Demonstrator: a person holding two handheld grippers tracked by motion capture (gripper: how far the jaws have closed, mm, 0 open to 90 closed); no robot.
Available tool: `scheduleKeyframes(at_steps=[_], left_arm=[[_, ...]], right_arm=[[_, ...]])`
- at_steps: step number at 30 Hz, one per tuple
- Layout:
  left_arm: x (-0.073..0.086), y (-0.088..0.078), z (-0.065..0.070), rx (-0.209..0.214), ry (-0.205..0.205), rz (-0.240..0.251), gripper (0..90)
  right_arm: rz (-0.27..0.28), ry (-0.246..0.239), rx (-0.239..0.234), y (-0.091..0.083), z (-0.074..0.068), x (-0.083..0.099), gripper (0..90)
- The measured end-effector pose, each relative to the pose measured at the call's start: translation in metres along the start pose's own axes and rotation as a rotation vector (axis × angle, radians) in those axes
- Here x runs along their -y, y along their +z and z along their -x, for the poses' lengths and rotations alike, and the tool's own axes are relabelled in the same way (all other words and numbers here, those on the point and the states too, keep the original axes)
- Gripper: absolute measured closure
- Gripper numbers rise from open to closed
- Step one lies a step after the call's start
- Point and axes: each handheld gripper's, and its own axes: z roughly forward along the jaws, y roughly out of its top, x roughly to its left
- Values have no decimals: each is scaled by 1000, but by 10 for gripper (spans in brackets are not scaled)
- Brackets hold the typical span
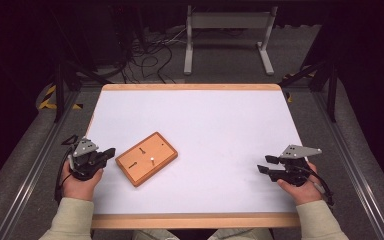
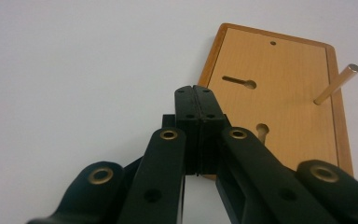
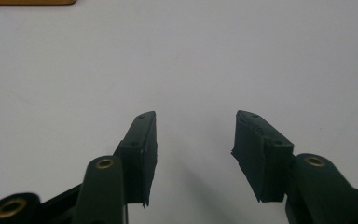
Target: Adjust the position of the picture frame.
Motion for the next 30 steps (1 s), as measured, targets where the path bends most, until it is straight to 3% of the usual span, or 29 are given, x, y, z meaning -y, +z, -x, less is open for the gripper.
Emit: scheduleKeyframes(at_steps=[8, 15, 22, 30], left_arm=[[-3, 11, -11, -19, -46, -9, 900], [2, 27, -25, -70, -96, -76, 900], [9, 35, -31, -36, -173, -197, 900], [10, 38, -28, -8, -173, -253, 900]], right_arm=[[-1, 10, -5, 0, -3, 0, 497], [-9, 5, -13, 3, -4, 1, 495], [-11, 3, -17, 4, -4, 1, 492], [-13, 1, -20, 5, -5, 0, 487]])
